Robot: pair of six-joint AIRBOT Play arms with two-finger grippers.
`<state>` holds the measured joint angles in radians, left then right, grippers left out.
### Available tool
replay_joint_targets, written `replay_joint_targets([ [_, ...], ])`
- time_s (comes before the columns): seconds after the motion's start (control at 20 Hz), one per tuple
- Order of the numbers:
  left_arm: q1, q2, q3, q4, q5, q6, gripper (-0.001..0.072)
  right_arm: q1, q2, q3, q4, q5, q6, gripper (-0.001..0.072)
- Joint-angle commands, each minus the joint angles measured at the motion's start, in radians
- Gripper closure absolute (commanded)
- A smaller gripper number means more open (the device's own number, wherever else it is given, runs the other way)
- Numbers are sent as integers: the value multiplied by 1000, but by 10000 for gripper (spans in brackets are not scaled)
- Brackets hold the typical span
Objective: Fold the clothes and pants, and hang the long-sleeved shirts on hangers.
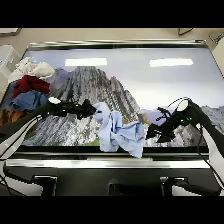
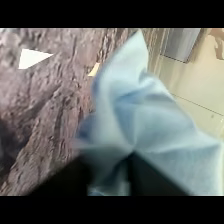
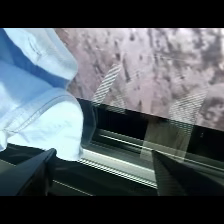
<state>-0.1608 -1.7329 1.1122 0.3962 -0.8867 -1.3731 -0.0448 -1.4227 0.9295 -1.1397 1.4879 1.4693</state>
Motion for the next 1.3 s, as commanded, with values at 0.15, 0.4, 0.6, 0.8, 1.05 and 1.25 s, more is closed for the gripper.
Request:
replay_joint_targets([
  [0.15,-6,-3,2,-56,21,66,682,1,-2,-127,110,-150,-16,34],
  [0.4,-9,23,2,-56,20,90,683,13,-2,-258,358,-261,-97,45],
  [0.6,-8,74,2,-56,25,96,683,144,0,-257,359,-335,-97,626],
  [0.8,29,233,53,-56,50,230,684,103,74,-50,209,-232,-97,663],
  [1.05,163,571,304,-56,74,319,683,-47,387,536,-116,-322,-96,662],
  [1.25,244,837,387,-18,124,318,683,-84,640,710,-186,-601,-93,662],
])
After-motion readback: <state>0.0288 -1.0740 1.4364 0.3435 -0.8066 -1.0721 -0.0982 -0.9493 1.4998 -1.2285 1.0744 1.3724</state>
